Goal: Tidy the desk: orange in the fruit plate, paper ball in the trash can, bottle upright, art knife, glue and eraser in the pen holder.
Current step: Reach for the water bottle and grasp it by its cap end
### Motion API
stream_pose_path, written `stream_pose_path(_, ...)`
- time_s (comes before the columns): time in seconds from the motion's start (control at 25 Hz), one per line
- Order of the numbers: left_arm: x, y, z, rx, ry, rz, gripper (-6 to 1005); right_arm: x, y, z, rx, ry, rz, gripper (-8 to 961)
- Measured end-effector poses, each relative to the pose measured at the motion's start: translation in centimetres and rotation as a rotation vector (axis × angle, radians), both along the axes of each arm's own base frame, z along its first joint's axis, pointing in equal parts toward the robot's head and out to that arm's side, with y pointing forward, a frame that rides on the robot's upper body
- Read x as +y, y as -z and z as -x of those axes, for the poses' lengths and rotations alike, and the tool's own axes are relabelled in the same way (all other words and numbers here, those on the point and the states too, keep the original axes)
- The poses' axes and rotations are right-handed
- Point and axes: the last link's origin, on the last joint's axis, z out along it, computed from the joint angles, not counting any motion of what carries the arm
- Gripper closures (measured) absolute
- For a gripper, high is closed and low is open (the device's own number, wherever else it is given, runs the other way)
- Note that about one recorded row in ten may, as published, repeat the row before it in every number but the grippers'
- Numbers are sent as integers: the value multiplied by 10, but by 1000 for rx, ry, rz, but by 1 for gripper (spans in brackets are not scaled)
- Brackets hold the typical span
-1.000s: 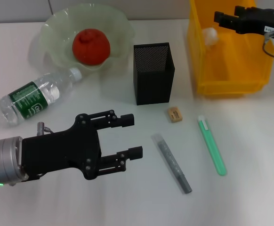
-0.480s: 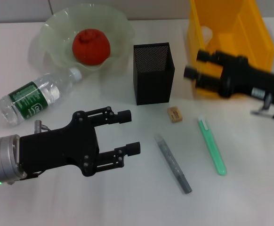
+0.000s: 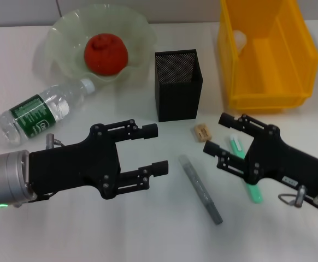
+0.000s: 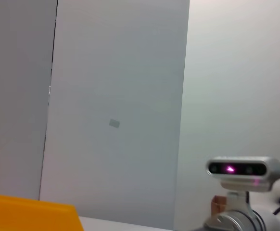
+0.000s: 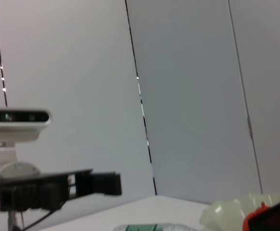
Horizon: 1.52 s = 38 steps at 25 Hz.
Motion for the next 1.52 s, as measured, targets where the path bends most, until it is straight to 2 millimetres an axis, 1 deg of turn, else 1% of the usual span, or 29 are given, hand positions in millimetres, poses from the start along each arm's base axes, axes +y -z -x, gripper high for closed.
stream_pose_path(0.12,2,1,-1,4,-1,1,341,-8,4,-7,-16,31,3,262)
stream_pose_path(0.28,2,3,0,7,-12,4,340,-14,4,-15,-18,65,-3,262)
stream_pose_path(0.64,3,3,0,6,-16,5,341,-15,5,-16,-19,79,-1,262)
stream_pose_path(0.8,7,-1,-2,7,-13,-6,340,-14,7,-16,-20,90,8,262)
stream_pose_path(0.88,13,-9,-7,5,-16,-10,340,-14,7,-16,-19,92,10,262)
stream_pose_path(1.0,27,-27,-16,4,-42,-21,341,-14,8,-16,-20,97,12,261)
stream_pose_path(1.08,43,-46,-24,14,-99,-36,341,-14,8,-17,-21,100,13,261)
stream_pose_path(1.12,46,-48,-25,17,-113,-36,341,-14,9,-17,-22,101,14,261)
stream_pose_path(1.16,57,-59,-29,40,-158,-48,340,-14,9,-17,-21,102,14,261)
stream_pose_path(1.36,102,-90,-43,209,-337,-85,341,-16,10,-18,-19,110,20,261)
stream_pose_path(1.4,102,-90,-43,209,-337,-85,342,-16,10,-18,-18,112,22,261)
stream_pose_path(1.44,121,-100,-52,337,-416,-64,342,-16,10,-18,-18,112,22,261)
stream_pose_path(1.52,131,-103,-58,421,-451,-55,343,-16,11,-18,-18,113,23,261)
